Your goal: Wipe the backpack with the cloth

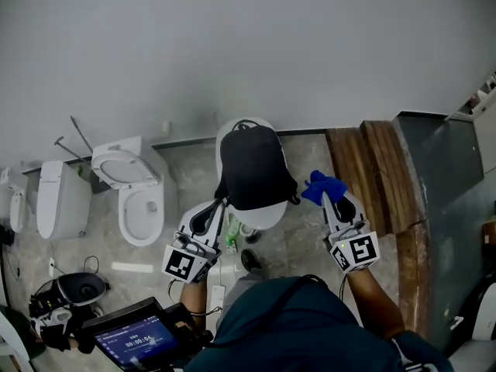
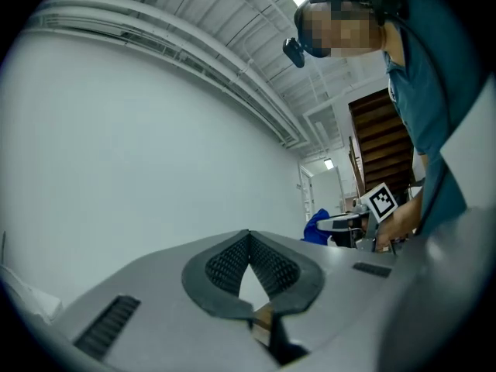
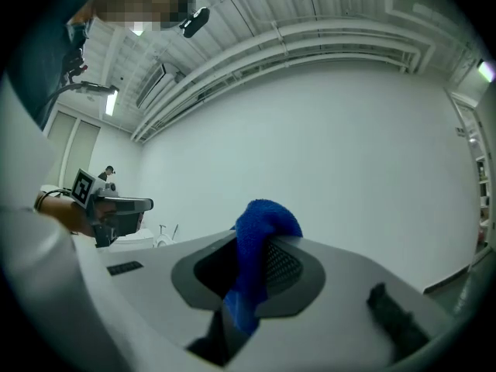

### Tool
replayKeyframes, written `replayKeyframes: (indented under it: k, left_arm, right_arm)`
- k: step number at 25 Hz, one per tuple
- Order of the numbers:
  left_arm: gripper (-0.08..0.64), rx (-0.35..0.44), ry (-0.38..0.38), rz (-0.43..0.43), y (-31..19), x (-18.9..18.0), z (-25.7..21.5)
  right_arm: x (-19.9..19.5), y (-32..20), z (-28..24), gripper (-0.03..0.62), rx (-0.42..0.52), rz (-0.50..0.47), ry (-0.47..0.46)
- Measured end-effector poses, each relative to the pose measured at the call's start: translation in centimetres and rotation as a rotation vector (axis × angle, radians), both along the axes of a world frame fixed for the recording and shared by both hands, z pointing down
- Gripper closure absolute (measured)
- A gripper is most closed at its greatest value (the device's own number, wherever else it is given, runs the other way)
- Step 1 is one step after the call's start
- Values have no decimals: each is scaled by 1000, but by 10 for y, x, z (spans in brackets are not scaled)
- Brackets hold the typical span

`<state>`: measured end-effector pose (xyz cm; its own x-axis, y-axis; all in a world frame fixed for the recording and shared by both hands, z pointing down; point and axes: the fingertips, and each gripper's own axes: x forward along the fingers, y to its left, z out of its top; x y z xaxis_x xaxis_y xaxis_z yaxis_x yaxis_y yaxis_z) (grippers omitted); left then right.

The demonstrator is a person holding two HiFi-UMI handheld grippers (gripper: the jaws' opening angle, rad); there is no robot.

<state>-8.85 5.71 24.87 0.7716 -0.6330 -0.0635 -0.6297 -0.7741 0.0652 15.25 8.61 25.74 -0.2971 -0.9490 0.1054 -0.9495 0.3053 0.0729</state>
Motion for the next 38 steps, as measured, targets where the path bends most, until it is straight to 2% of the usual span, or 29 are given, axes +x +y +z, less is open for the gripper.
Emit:
replayKeyframes:
  k: [3,7,10,16,19,22,25,27,29,31,33,35,38]
  left_arm:
    - [557,2,-19,15,-48,-5,5]
    - [557,12,-31,25,-49,0,1]
    - [557,3,-49,36,-68,14,13]
    - [555,-69,-72,21,-125,35,70]
    - [557,-113,-55,0,-143,34,96]
    - [555,-175,-102,-39,-163,31,139]
    - [555,-214,-112,-63,-178,34,171]
    - [557,-228,-106,-79,-187,38,186]
    - [555,-238,-101,-90,-197,40,201]
    - [555,-249,-102,-96,-207,40,215]
    - [555,-262,-100,-99,-214,39,227]
    - [555,-276,-105,-108,-219,37,235]
    - [555,-284,-105,-124,-228,32,240]
  right_arm:
    - [-3,-48,12,540,-18,13,-31]
    - [4,-57,32,540,-70,31,-97]
    - [16,-86,64,540,-135,49,-131]
    - [50,-159,208,540,-395,108,-240]
    - [70,-180,289,540,-520,181,-281]
    - [90,-196,368,541,-616,252,-290]
    - [96,-201,430,540,-705,280,-362]
    - [94,-206,459,541,-758,258,-447]
    - [85,-215,478,540,-798,205,-588]
    - [74,-235,484,541,-805,139,-731]
    - [69,-258,481,541,-791,94,-823]
    - [70,-281,481,540,-778,76,-874]
    - [74,-321,479,541,-764,45,-864]
